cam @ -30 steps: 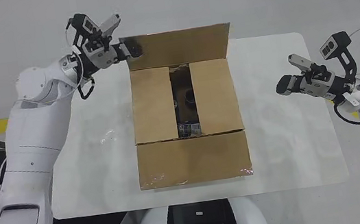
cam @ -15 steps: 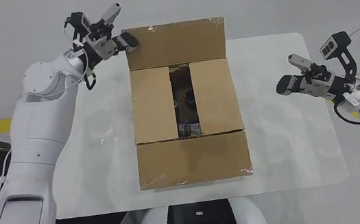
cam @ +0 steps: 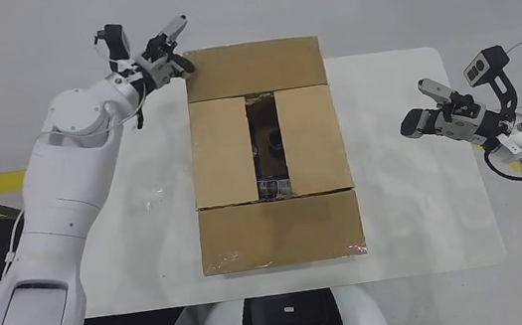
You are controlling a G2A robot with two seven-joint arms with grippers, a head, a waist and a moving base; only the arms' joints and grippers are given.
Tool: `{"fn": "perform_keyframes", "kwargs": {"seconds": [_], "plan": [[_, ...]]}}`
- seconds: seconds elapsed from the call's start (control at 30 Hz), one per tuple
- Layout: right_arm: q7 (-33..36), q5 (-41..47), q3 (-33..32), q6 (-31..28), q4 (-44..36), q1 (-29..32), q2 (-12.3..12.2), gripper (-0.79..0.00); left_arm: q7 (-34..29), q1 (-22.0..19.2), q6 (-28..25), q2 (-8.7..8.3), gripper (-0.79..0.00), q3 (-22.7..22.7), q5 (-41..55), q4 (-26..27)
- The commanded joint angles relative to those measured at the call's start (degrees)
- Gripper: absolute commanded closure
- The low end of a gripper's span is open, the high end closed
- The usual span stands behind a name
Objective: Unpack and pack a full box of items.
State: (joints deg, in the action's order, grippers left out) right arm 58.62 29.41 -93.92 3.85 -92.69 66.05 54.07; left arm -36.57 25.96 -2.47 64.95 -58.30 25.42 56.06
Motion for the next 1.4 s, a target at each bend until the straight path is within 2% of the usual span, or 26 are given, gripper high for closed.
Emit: {"fn": "perform_keyframes", "kwargs": {"seconds": [0.0, 0.2, 0.57, 0.83, 1.1, 1.37], "plan": [[0.00, 0.00, 0.00, 0.00, 0.00, 0.00, 0.00, -0.785, 0.22, 0.03, 1.74, -0.01, -0.785, 0.36, -2.05, 0.36], [0.00, 0.00, 0.00, 0.00, 0.00, 0.00, 0.00, -0.785, -0.20, 0.28, 5.30, -0.13, -0.785, 0.80, -6.22, 1.22], [0.00, 0.00, 0.00, 0.00, 0.00, 0.00, 0.00, -0.785, 0.07, 1.63, 7.82, -0.79, -0.785, 0.88, -15.74, 4.30], [0.00, 0.00, 0.00, 0.00, 0.00, 0.00, 0.00, -0.785, -2.95, 3.19, 9.58, -0.99, -0.785, 0.12, -16.15, 6.25], [0.00, 0.00, 0.00, 0.00, 0.00, 0.00, 0.00, -0.785, -3.82, 3.21, 9.57, -0.73, -0.785, 0.00, -16.45, 6.26], [0.00, 0.00, 0.00, 0.00, 0.00, 0.00, 0.00, -0.785, 2.81, 3.68, 3.73, -0.82, -0.785, -3.07, -16.95, 7.64]]}}
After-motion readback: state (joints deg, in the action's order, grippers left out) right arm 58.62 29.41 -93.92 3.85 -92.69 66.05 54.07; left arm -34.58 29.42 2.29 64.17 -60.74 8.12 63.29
